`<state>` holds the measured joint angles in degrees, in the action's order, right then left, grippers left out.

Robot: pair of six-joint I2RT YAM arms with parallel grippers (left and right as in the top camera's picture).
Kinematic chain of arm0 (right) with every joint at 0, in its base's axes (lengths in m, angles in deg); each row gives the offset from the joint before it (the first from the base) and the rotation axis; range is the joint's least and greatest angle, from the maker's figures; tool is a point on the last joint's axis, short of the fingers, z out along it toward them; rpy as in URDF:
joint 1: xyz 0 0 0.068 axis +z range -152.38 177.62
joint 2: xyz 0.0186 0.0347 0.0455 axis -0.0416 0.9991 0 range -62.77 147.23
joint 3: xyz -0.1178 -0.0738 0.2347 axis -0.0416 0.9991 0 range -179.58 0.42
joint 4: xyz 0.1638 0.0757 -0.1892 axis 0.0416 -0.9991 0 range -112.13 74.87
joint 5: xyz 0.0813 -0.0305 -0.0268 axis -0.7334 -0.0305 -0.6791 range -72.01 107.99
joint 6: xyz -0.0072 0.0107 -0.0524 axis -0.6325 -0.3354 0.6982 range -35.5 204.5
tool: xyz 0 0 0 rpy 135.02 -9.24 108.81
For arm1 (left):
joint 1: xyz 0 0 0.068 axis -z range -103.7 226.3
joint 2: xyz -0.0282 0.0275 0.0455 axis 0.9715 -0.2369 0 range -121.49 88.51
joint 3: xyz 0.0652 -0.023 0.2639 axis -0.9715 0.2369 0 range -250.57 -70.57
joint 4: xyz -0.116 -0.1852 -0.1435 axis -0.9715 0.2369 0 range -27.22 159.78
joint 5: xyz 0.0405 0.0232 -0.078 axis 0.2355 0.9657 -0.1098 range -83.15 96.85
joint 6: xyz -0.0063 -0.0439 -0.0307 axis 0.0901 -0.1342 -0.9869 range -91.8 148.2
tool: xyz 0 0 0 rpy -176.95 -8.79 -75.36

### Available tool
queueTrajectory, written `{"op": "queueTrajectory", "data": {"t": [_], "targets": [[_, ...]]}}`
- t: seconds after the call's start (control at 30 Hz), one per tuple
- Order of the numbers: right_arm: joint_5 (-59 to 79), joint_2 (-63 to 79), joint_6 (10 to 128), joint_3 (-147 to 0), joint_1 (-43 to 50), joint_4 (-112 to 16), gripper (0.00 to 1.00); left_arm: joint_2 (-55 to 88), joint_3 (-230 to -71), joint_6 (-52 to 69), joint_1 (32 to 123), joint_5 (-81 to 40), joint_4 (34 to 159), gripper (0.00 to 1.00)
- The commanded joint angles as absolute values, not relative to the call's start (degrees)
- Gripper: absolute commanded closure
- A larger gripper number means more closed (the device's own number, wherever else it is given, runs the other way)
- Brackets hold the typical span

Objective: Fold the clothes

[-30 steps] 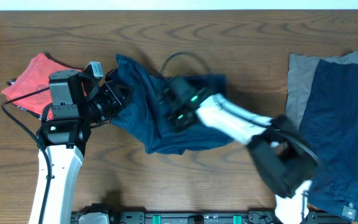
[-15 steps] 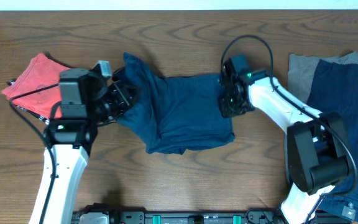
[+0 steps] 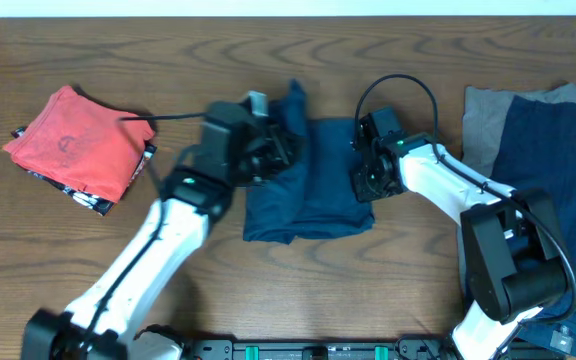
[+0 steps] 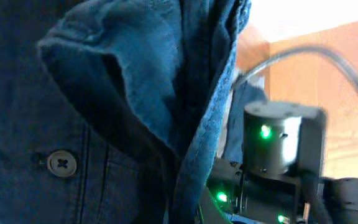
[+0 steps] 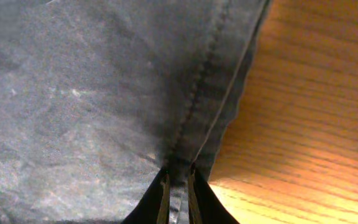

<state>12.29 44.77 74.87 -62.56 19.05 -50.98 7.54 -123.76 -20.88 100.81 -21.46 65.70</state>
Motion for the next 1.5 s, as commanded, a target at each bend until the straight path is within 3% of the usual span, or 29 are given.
{"op": "queueTrajectory", "data": {"t": [0.0, 0.1, 0.2, 0.23, 0.53, 0.73, 1.23, 1.37, 1.47], "targets": [[10.48, 48.03, 73.32, -59.13, 20.56, -51.97, 0.89, 4.44, -125.29, -24.81, 105.44, -18.27, 63.12, 0.94], [10.46, 48.03, 72.47, -59.15, 20.56, -52.07, 0.86, 1.9, -125.29, -25.69, 108.26, -17.03, 58.29, 0.93], [10.76, 47.2, 70.24, -59.94, 20.12, -53.43, 0.8, 1.16, -125.29, -24.73, 108.57, -16.78, 55.05, 0.59], [11.79, 46.57, 69.21, -60.48, 19.68, -54.46, 0.78, 1.29, -125.29, -23.9, 108.0, -16.61, 54.81, 0.55], [20.97, 31.75, 65.15, -70.95, 11.7, -63.37, 0.72, 1.57, -125.29, -16.12, 97.18, -13.31, 58.44, 0.54], [0.6, 24.08, 77.56, -73.88, 13.17, -60.29, 0.74, -0.44, -125.29, -7.63, 95.23, -6.07, 68.43, 0.52], [-1.98, 33.43, 68.56, -59.41, 27.13, -57.3, 0.74, -12.7, -125.22, -3.33, 95.3, -9.22, 81.43, 0.51], [-1.04, 34.48, 68.34, -55.43, 27.2, -56.66, 0.75, -12.7, -125.22, -3.33, 95.34, -14.29, 89.43, 0.54], [4.36, 34.65, 66.72, -52.79, 26.02, -56.23, 0.74, -12.7, -125.22, -3.33, 95.52, -19.71, 96.36, 0.63]]}}
